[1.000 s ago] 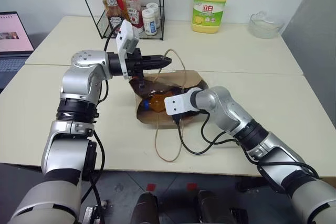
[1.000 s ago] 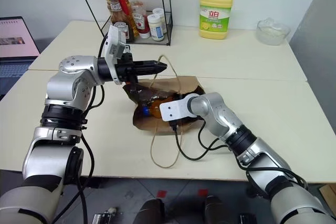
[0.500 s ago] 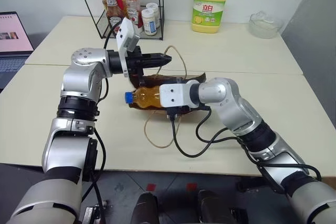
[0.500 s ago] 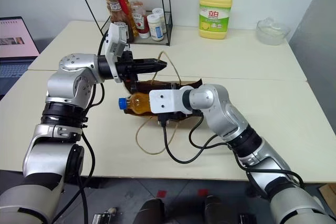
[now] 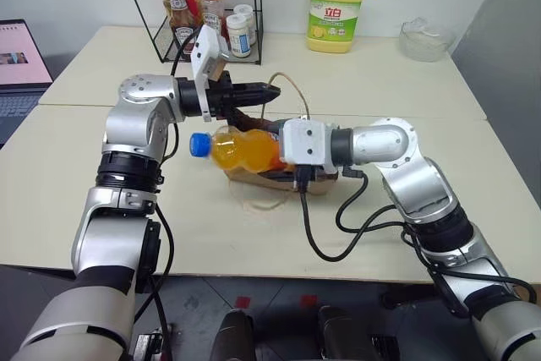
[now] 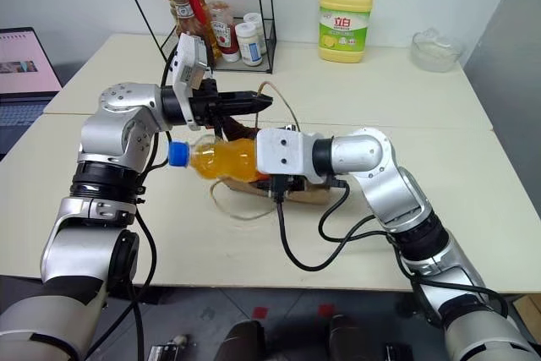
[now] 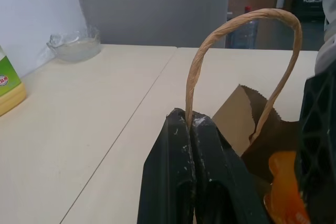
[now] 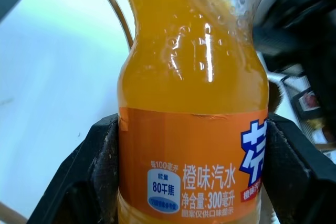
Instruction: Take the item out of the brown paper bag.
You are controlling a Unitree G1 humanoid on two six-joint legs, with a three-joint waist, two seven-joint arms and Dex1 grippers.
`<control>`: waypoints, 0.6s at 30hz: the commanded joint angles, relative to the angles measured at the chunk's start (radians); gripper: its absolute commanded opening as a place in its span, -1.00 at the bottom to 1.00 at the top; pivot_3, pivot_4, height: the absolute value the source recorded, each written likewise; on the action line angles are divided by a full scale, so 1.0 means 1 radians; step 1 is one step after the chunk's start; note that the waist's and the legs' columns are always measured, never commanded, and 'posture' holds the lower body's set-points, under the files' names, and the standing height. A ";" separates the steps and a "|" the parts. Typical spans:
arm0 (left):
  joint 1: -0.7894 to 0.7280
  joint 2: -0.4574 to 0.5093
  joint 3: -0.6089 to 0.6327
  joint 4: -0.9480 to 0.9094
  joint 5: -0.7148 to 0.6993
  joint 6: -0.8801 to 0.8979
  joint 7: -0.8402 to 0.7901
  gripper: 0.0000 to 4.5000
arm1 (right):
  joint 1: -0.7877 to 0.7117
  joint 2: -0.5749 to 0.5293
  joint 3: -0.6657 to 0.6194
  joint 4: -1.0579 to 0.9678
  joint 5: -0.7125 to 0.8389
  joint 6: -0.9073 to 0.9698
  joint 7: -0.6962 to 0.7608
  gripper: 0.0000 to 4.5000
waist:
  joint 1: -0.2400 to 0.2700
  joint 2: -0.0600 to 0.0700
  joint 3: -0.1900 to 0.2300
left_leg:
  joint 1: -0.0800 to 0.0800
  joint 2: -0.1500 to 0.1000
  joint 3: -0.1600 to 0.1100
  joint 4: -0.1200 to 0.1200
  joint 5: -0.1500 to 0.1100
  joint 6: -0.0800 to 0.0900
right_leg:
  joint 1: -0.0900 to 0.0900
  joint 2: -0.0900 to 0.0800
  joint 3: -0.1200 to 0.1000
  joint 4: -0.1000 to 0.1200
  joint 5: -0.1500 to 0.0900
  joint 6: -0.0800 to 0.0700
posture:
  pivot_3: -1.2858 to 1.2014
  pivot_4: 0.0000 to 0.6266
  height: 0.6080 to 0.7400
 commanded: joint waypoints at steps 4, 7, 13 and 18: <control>-0.033 -0.006 0.015 0.004 0.006 -0.028 -0.006 -1.00 | -0.063 -0.038 -0.148 -0.119 0.115 0.026 -0.036 0.42 | 0.000 0.000 0.000 | 0.000 0.000 0.000 0.000 0.000 0.000 | 0.000 0.000 0.000 0.000 0.000 0.000 | 0.03 -0.52 1.00; -0.033 -0.010 0.014 0.013 0.011 -0.037 -0.006 -1.00 | -0.077 -0.050 -0.185 -0.149 0.147 0.068 -0.064 0.42 | 0.000 0.000 0.000 | 0.000 0.000 0.000 0.000 0.000 0.000 | 0.000 0.000 0.000 0.000 0.000 0.000 | 0.03 -0.52 1.00; -0.037 -0.018 0.018 0.025 0.017 -0.046 -0.006 -1.00 | -0.078 -0.155 -0.312 -0.212 0.197 0.194 -0.119 0.42 | 0.006 0.000 0.000 | -0.001 0.000 0.000 0.000 0.000 0.000 | 0.000 0.000 0.000 0.000 0.000 0.000 | 0.03 -0.52 1.00; -0.037 -0.018 0.021 0.028 0.016 -0.048 -0.004 -1.00 | 0.018 -0.347 -0.420 -0.239 0.208 0.219 -0.100 0.42 | 0.017 0.000 0.000 | -0.001 -0.001 0.000 0.000 0.000 0.000 | 0.000 -0.001 0.000 -0.001 0.000 0.000 | 0.03 -0.52 1.00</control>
